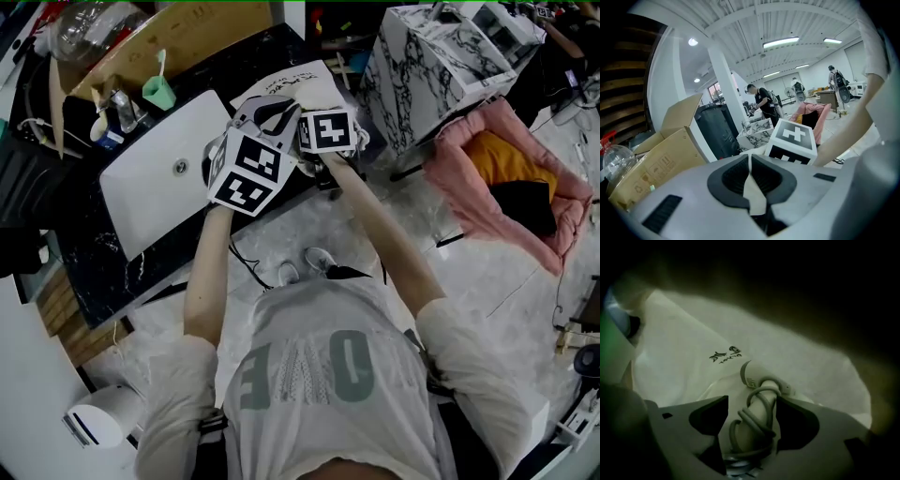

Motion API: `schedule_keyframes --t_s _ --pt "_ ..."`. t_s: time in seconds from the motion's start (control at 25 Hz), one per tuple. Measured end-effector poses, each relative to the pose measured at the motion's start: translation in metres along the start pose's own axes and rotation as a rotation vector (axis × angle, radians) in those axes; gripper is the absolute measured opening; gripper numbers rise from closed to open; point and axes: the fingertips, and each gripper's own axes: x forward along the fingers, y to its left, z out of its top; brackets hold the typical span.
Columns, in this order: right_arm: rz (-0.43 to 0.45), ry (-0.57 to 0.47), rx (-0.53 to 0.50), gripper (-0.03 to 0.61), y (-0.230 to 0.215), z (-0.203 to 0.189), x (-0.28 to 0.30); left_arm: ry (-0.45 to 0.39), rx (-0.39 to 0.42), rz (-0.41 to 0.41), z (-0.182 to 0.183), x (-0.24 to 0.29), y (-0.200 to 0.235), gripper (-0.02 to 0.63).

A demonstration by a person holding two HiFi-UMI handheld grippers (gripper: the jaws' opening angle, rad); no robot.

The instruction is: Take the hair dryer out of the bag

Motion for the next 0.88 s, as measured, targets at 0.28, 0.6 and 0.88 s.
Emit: schedule_keyframes --t_s 0.28,0.6,0.88 --pt "-0.037 0.086 0.005 0.333 -0.011 -0.019 0.022 0.003 -0.005 -0.011 -0.003 0.001 0.002 0.041" --pt "-0.047 0.084 0.014 0.245 -0.014 -0.013 0.028 0.009 0.002 -0.003 -0.005 0.004 0.005 0.041" --pt "-0.035 0.092 0.031 0.235 -0.014 -0.015 0.026 0.018 0.009 -0.007 -0.007 0.008 0.005 0.041"
